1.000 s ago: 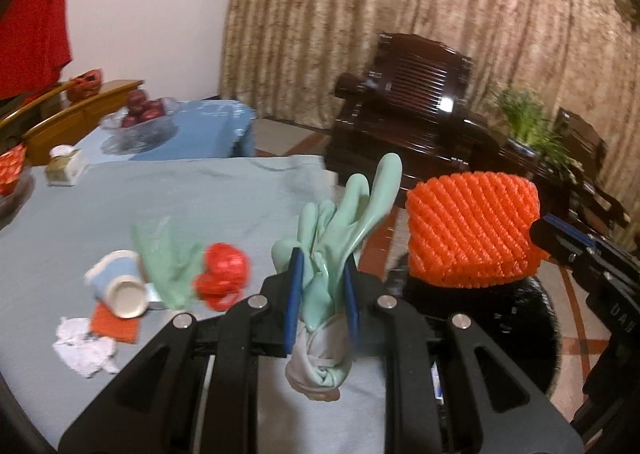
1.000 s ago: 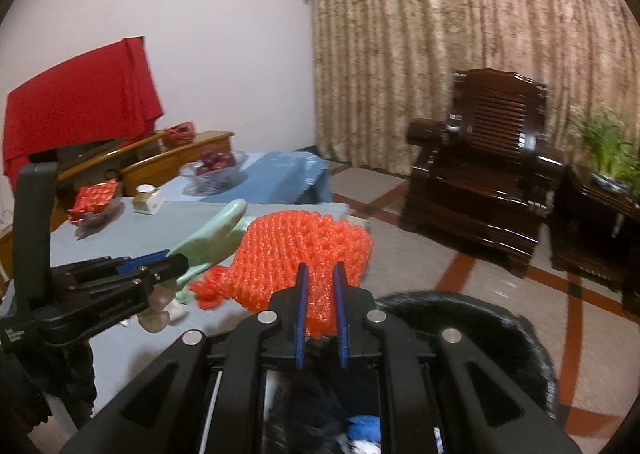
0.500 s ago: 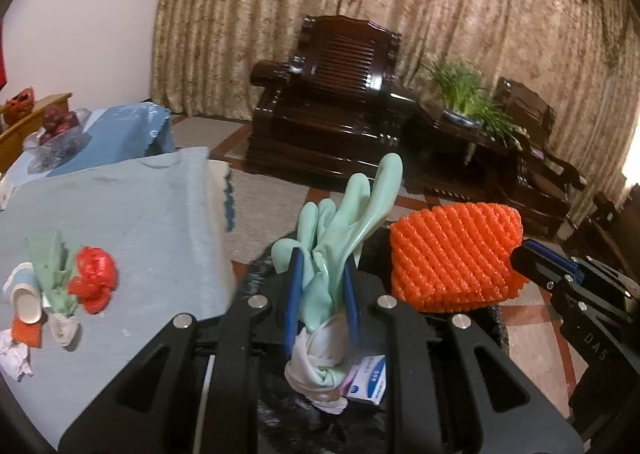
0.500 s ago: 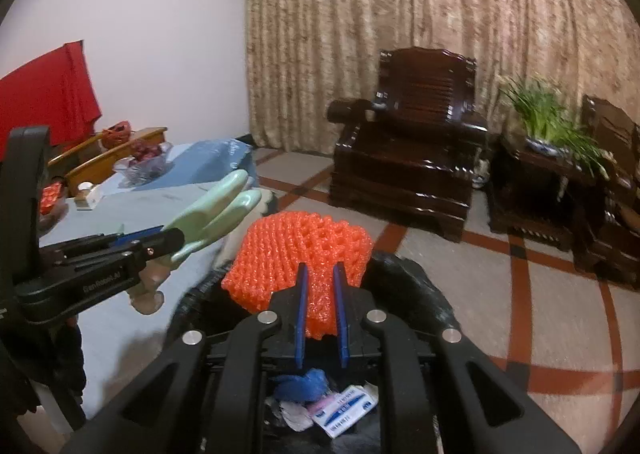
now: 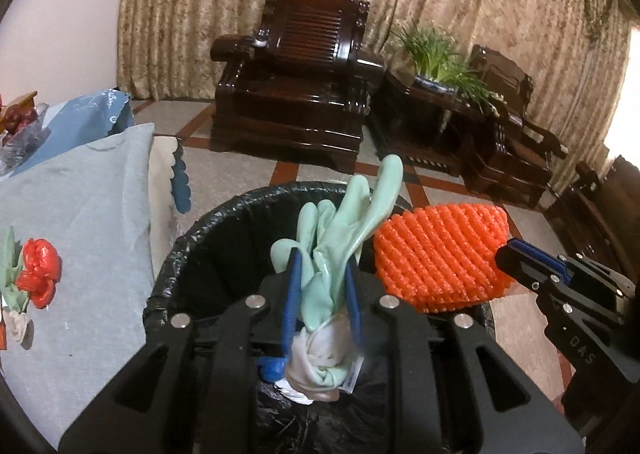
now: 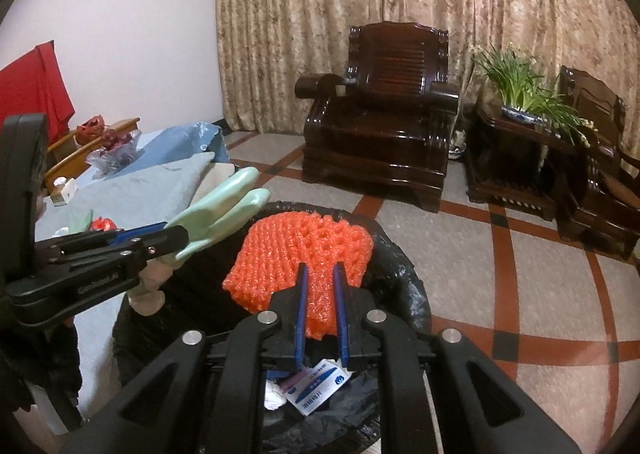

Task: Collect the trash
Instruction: 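Carry glove and foam net over the bin and open both grippers, then move both tools back over the table toward the remaining trash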

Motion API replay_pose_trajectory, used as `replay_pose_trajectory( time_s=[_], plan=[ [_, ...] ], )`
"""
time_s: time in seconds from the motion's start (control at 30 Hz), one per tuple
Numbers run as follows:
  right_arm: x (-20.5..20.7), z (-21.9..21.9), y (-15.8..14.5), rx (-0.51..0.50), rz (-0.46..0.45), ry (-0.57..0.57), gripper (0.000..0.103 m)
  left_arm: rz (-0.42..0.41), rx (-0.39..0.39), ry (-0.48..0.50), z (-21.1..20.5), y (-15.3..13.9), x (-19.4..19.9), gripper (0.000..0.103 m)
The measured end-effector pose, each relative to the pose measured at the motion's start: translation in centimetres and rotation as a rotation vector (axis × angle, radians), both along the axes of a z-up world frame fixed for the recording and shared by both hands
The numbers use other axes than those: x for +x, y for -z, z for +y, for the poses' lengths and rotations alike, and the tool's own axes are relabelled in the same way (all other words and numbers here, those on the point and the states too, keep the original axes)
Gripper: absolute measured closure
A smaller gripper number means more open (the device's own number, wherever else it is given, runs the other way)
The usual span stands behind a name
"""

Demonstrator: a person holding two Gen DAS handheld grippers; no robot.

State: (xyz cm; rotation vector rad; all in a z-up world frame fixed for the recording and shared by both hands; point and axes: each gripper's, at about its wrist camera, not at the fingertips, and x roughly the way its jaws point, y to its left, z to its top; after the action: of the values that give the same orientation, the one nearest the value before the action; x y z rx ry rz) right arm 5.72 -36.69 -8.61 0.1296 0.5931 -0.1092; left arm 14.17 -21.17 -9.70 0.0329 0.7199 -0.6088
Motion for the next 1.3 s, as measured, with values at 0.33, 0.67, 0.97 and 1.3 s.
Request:
replay_pose_trajectory(
  time_s=[0.33,0.67,0.97,1.3],
  plan=[
    [-0.5,0.3,-0.2,-0.035,0.001,0.032,0.027,-0.045,-0.033,-0.021,2.5,-1.6,-0.5,0.034],
    [-0.6,3.0,-2.6,0.013,-0.077,-0.01,0.006,-0.111,-0.029,-0.185,10.2,-4.2,-1.4,0.013],
    [1.8,9.6,-4.1,0.002,-0.116,-0.136,0.006,-0.14,0.003,-0.373,19.3,-5.3,-2.3,0.013],
    [5.0,18.0,-3.8,-0.006,-0.127,-0.235,0.006,-0.179,0.076,-0.576,28.5,-5.2,-2.9,0.013]
  ],
)
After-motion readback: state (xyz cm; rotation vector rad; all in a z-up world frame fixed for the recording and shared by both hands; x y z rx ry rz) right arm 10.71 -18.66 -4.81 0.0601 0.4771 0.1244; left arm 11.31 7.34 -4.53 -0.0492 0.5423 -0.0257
